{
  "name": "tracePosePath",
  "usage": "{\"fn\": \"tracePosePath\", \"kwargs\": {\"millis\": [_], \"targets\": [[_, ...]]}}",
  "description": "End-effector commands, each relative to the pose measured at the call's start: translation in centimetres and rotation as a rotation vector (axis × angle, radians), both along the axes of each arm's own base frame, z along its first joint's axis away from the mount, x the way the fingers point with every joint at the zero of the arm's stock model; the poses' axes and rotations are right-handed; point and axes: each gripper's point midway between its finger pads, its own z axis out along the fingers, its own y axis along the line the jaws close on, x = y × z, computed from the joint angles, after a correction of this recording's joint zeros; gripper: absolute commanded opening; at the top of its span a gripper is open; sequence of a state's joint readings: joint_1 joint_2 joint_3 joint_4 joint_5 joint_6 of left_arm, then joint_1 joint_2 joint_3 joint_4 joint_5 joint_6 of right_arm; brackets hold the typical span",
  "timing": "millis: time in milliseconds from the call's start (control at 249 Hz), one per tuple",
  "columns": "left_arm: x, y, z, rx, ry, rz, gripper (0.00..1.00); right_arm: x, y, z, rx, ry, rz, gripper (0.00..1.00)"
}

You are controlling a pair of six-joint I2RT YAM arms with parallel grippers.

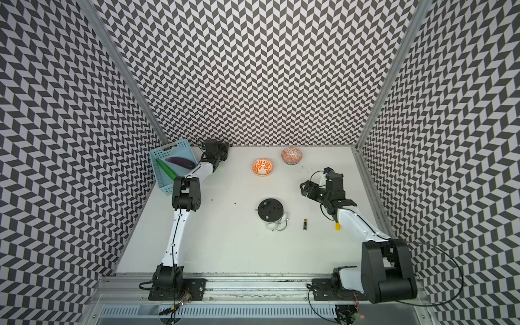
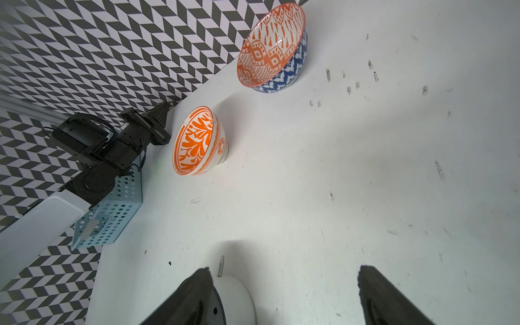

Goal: Remove the battery from the alarm
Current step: Pick up the cover from the center of the board.

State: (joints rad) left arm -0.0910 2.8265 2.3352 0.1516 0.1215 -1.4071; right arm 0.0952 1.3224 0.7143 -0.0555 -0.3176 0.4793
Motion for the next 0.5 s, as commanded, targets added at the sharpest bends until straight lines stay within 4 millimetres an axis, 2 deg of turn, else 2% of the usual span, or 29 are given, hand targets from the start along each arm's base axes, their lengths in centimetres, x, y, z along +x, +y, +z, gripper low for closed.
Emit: {"fn": "tracePosePath", "kwargs": {"millis": [0,144,281,313,373,377,497], "targets": [[-1.3,0.6,-1.5,0.063,0.063,-0.02,0.0,0.7,0.0,2.0,-0.004,-0.07,-0.001,0.85],[-3.1,0.5,2.1,0.107,0.006,-0.043,0.0,0.3,0.3,2.0,0.006,-0.062,0.018,0.85],[-5.7,0.8,4.5,0.159,0.003,-0.06,0.0,0.0,0.4,2.3,0.006,-0.065,0.027,0.85],[-6.5,0.6,4.5,0.165,0.01,-0.079,0.0,-0.1,0.6,2.4,0.009,-0.062,0.039,0.85],[-8.4,0.3,5.7,0.182,0.01,-0.111,0.0,-0.4,0.9,2.5,0.016,-0.057,0.059,0.85],[-8.5,0.3,5.3,0.184,0.018,-0.112,0.0,-0.4,1.0,2.6,0.017,-0.057,0.061,0.85],[-13.5,-0.5,7.8,0.24,0.013,-0.179,0.0,-1.1,1.5,3.2,0.03,-0.058,0.105,0.85]]}}
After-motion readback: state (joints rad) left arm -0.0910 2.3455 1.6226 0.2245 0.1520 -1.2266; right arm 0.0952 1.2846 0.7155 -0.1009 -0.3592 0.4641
